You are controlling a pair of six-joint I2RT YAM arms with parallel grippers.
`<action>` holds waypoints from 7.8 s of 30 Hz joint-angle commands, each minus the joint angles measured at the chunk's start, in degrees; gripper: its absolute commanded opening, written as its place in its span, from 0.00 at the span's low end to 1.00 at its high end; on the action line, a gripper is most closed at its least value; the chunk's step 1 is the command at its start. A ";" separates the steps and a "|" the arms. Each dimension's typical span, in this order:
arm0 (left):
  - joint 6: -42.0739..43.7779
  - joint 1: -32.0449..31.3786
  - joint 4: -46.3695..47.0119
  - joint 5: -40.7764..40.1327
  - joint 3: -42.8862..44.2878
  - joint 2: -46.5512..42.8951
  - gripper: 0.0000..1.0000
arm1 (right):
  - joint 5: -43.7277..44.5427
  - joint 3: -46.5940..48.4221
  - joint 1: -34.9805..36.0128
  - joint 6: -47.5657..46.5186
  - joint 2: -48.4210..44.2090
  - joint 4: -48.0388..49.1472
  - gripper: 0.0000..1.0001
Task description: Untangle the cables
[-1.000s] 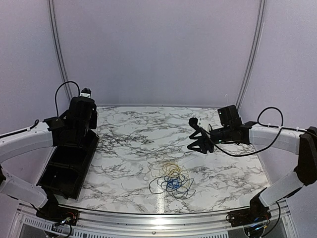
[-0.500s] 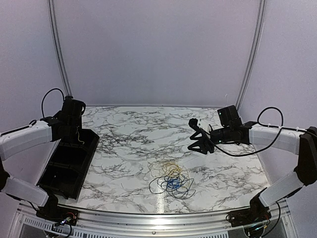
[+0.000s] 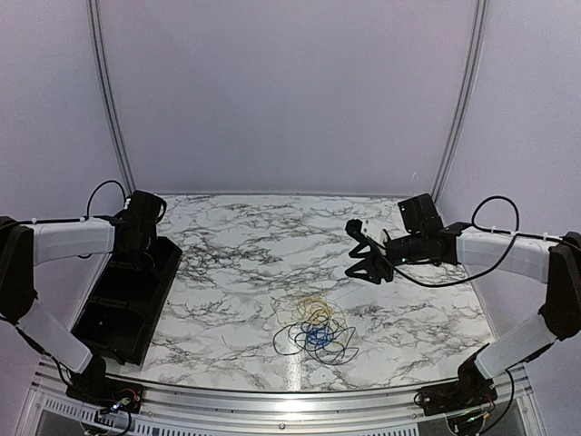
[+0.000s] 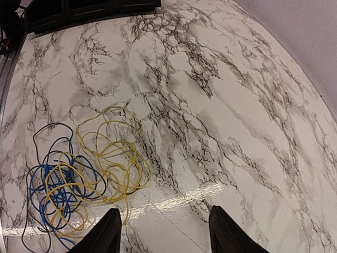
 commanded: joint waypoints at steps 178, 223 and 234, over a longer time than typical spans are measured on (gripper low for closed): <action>-5.14 -45.94 69.48 33.94 -1.63 29.28 0.33 | 10.44 47.90 7.60 8.52 -3.92 -22.09 0.00; 4.76 -54.84 71.76 33.61 13.88 44.42 0.23 | 16.44 60.47 5.93 9.94 -5.74 -21.26 0.00; 2.78 -54.84 72.64 33.55 11.49 44.07 0.21 | 18.62 53.88 5.27 9.81 -7.20 -19.50 0.00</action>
